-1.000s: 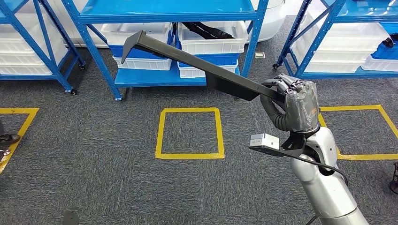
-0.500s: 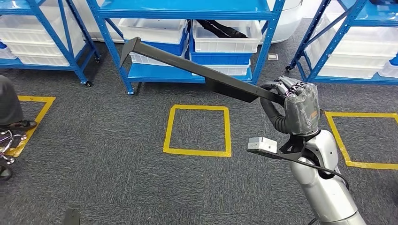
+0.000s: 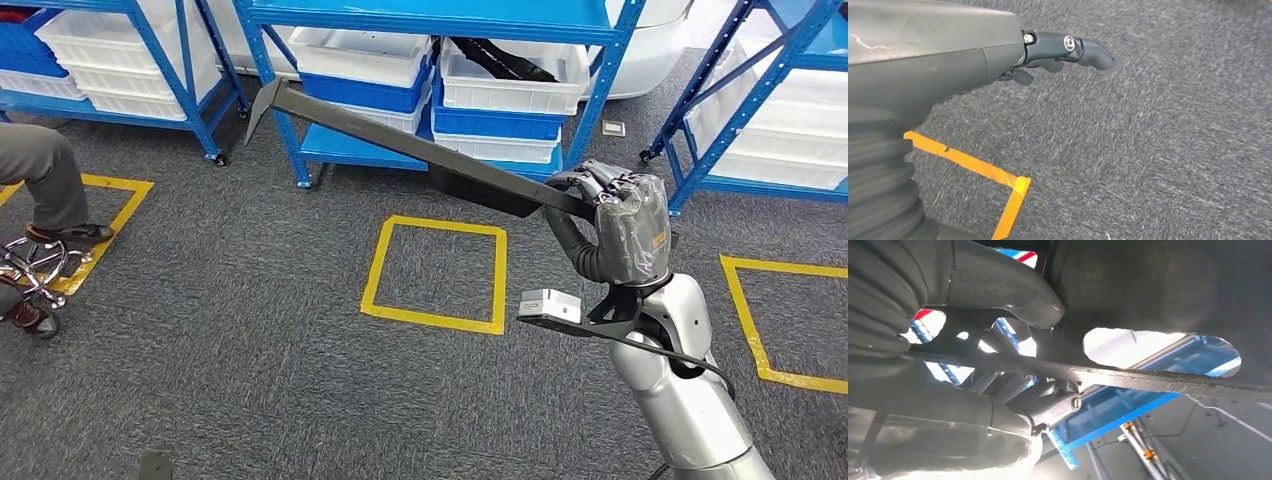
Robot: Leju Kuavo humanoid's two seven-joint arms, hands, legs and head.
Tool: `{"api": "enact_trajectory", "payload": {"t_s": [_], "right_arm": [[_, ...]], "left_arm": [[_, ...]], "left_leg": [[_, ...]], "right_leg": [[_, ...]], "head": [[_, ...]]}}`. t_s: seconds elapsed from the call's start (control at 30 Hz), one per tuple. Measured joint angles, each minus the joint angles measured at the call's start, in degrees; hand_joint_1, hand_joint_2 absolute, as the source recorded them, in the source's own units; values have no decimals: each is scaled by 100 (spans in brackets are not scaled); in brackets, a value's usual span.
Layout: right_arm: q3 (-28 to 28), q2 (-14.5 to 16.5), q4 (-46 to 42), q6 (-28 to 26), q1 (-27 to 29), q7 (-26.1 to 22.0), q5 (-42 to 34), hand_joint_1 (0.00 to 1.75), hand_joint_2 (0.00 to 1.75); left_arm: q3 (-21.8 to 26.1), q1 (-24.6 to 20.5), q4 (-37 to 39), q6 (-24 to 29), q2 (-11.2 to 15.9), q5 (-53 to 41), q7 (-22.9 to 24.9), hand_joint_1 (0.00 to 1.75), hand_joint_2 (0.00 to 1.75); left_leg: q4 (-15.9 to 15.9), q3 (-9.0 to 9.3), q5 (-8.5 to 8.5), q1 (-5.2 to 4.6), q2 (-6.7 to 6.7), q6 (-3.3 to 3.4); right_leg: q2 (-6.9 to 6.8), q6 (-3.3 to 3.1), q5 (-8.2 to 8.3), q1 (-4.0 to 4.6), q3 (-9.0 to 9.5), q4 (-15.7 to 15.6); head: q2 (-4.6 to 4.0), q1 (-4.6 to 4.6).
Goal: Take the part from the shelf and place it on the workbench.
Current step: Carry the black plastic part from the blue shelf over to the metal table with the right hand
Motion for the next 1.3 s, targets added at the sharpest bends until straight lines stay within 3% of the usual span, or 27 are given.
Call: {"api": "enact_trajectory", "payload": {"t_s": [0.03,0.1,0.17,0.23,0.3,0.33,0.37,0.43,0.47,0.53,0.6,0.67,0.73,0.77,0.83,0.87,0.93,0.97,1.0,1.07,1.13,1.17,1.2,1.27,1.3], "right_arm": [[0,0,0,-1,3,1,6,175,175],[-1,2,-2,-4,17,0,19,175,175],[-5,-1,-4,-8,24,-1,24,175,175],[-8,-15,-3,-8,45,0,22,175,175],[-7,-26,1,-9,97,0,24,175,175],[-7,-27,2,-10,121,0,25,175,175],[-6,-27,2,-14,138,0,30,175,175],[-5,-27,-1,-31,157,1,51,175,175],[-5,-27,-3,-45,175,1,67,175,175],[-5,-31,-19,-78,247,5,97,175,175],[-8,-39,-55,-102,332,13,111,175,175],[-15,-52,-107,-118,398,18,106,175,175],[-30,-70,-154,-130,450,18,97,175,175],[-36,-77,-167,-134,465,18,95,175,175],[-39,-81,-175,-136,474,18,95,175,175],[-43,-89,-185,-137,501,18,80,175,175],[-52,-111,-217,-138,559,12,44,175,175],[-60,-129,-243,-136,585,9,26,175,175],[-68,-144,-263,-133,578,6,19,175,175],[-79,-172,-292,-125,547,-2,8,175,175],[-70,-178,-301,-114,522,-8,1,175,175],[-66,-180,-304,-110,521,-8,0,175,175],[-62,-189,-306,-109,522,-8,-3,175,175],[-61,-221,-306,-109,542,-8,-7,175,175],[-60,-236,-306,-109,561,-8,-8,175,175]], "left_arm": [[-1,-5,-2,3,0,-6,-2,0,175],[-2,-5,-3,15,-1,-17,-2,0,175],[-1,-12,-3,31,-8,-30,1,0,175],[-1,-28,-4,36,-20,-42,2,0,175],[0,-29,-3,36,-28,-49,8,0,175],[1,-26,-3,36,-32,-52,15,0,175],[1,-24,-3,36,-34,-56,24,0,175],[2,-29,-2,35,-41,-62,42,0,175],[2,-31,-2,34,-44,-65,49,0,175],[3,-26,-3,35,-46,-71,56,0,175],[4,-8,-4,39,-45,-92,58,0,175],[1,3,-4,43,-48,-124,61,0,175],[-5,-12,-4,46,-50,-144,69,0,175],[-7,-22,-4,46,-49,-149,73,0,175],[-7,-28,-4,46,-48,-151,77,0,175],[-8,-28,-4,46,-47,-150,88,0,175],[-7,-29,-10,48,-35,-137,111,0,175],[-7,-37,-15,48,-37,-130,120,0,175],[-7,-48,-20,49,-36,-121,117,0,175],[-7,-56,-25,51,-43,-112,107,0,175],[-7,-31,-26,56,-40,-102,87,0,175],[-6,-21,-26,59,-40,-99,74,0,175],[-5,-17,-27,63,-40,-98,62,0,175],[-2,-16,-30,73,-40,-105,49,0,175],[-1,-12,-32,76,-40,-111,48,0,175]], "left_leg": [[-84,31,-8,-34,37,33],[-152,36,50,-39,-58,65],[-256,67,131,0,-150,98],[-299,62,181,23,-251,110],[-294,30,202,26,-377,101],[-291,21,212,26,-443,91],[-288,18,220,28,-511,79],[-279,22,232,32,-639,52],[-267,16,235,23,-701,29],[-252,-23,252,11,-802,-33],[-256,-65,281,19,-878,-103],[-130,-128,185,31,-740,-165],[278,-298,-95,41,-491,-221],[454,-373,-209,46,-430,-239],[579,-428,-277,52,-410,-249],[839,-536,-371,79,-392,-274],[669,-324,-283,185,-222,-375],[451,-145,-225,237,-57,-434],[4,123,-75,257,58,-450],[-198,202,-42,212,109,-386],[-211,157,17,157,-38,-248],[-225,142,50,144,-100,-183],[-240,128,81,142,-163,-123],[-243,87,114,122,-300,-51],[-242,71,123,101,-377,-30]], "right_leg": [[-47,5,2,3,-2,-5],[-125,29,-4,9,-3,-14],[5,43,-123,11,-78,158],[246,25,-432,-17,-353,779],[338,42,-717,-44,-694,1532],[346,80,-745,-57,-762,1682],[354,137,-667,-73,-712,1584],[458,252,-317,-119,-330,794],[541,272,-160,-132,-144,385],[631,223,-12,-132,42,-35],[540,131,20,-131,58,-69],[447,35,69,-167,86,-123],[359,-44,97,-185,107,-167],[332,-62,98,-183,107,-170],[317,-63,98,-181,105,-170],[265,-62,99,-186,99,-170],[78,-27,103,-222,92,-156],[-32,15,95,-210,80,-133],[-101,66,86,-201,76,-113],[-202,187,87,-137,84,-108],[-251,298,100,-150,90,-132],[-169,321,49,-172,48,-66],[-39,319,-63,-192,-42,121],[237,260,-430,-203,-416,908],[296,244,-583,-188,-626,1333]], "head": [[0,2],[0,-9],[1,-2],[1,18],[0,29],[0,28],[0,29],[0,31],[0,28],[0,22],[0,19],[0,6],[0,-15],[0,-23],[0,-23],[0,-25],[0,-28],[0,-37],[0,-34],[0,-10],[0,17],[0,21],[0,31],[1,47],[1,50]]}}
